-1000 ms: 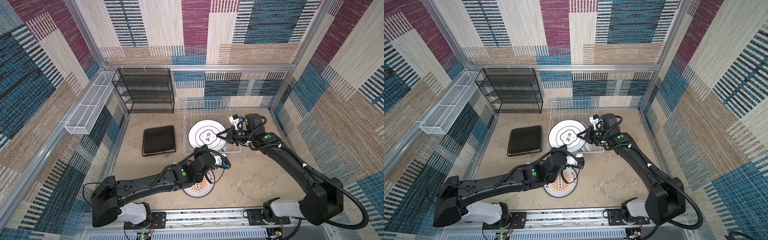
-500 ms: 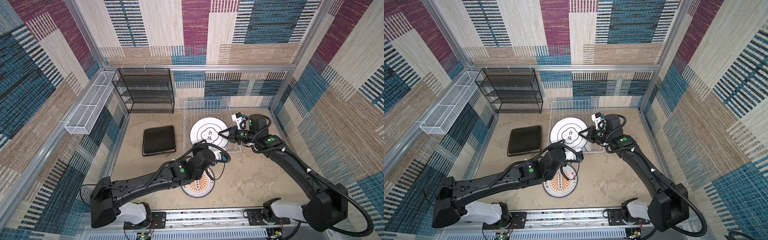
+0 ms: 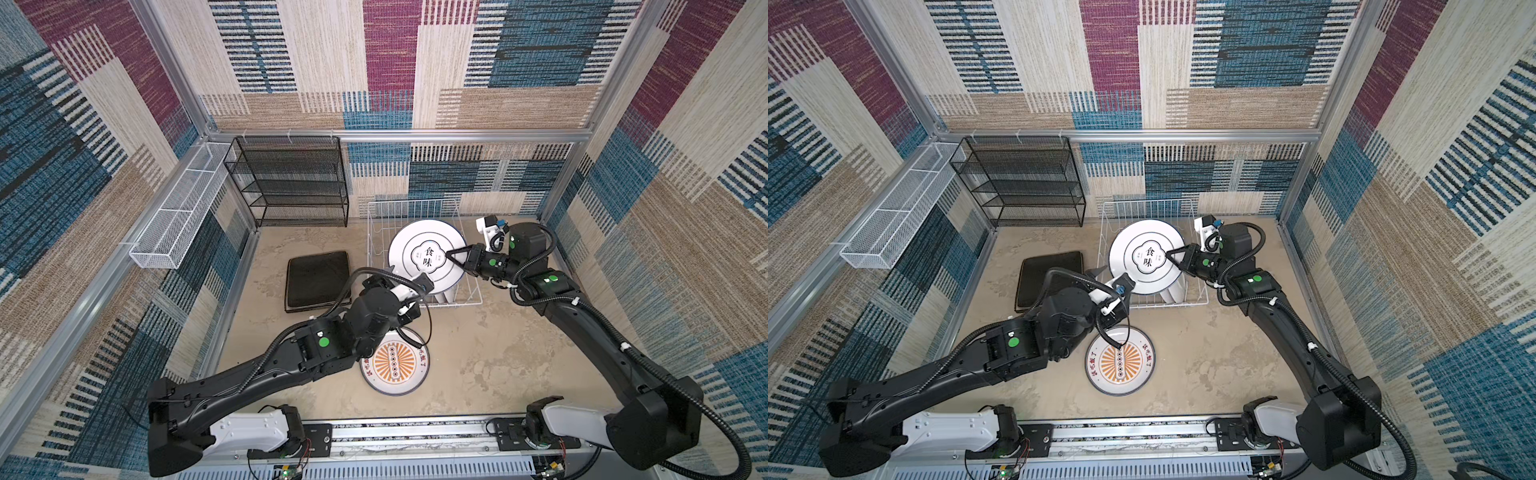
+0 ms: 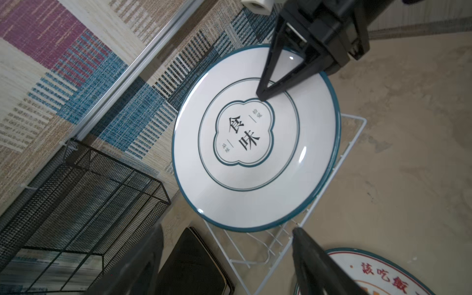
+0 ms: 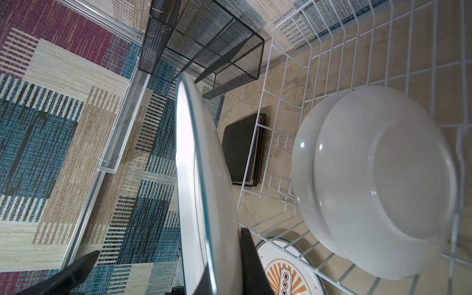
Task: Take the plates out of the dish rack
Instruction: 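Grasp the plate's rim with the right gripper and release the left gripper, then lower the plate toward the table with the right gripper while the left withdraws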
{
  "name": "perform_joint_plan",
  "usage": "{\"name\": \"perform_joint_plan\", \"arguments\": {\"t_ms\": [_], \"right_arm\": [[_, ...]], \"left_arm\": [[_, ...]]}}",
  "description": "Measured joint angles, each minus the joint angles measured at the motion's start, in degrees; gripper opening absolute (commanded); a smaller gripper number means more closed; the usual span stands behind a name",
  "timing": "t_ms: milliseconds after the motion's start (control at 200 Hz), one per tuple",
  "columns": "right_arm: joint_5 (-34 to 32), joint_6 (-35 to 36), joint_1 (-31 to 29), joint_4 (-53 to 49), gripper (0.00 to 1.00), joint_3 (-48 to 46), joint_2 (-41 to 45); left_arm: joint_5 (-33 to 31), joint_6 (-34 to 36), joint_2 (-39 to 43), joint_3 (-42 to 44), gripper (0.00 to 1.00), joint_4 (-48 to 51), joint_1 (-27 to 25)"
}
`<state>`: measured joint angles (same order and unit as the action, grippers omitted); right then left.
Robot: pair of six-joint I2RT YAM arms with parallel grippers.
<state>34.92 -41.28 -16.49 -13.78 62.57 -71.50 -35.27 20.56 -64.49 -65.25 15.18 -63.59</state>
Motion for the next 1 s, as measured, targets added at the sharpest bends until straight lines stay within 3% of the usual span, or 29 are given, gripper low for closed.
{"name": "perform_joint_plan", "arguments": {"t_ms": [160, 306, 456, 786, 997], "right_arm": [[0.0, 0.2, 0.02, 0.68, 0.0, -0.07, 0.22], [0.15, 0.57, 0.07, 2.03, 0.0, -1.09, 0.79], [1.42, 0.48, 0.07, 2.82, 0.0, -2.1, 1.22], [4.17, 0.13, 0.07, 4.63, 0.0, -3.26, 1.44], [6.19, 0.09, 0.07, 4.98, 0.0, -3.28, 0.72]], "left_arm": [[6.75, -14.69, 6.19, 0.72, 0.86, 0.5, 6.95], [14.03, -33.22, 11.98, 5.25, 0.86, 0.0, 16.22], [22.34, -48.0, 13.55, 8.57, 0.86, -0.13, 21.31], [40.09, -64.3, 6.8, 10.62, 0.84, -4.46, 31.74], [49.51, -70.2, 0.74, 12.26, 0.77, -13.4, 33.66]]}}
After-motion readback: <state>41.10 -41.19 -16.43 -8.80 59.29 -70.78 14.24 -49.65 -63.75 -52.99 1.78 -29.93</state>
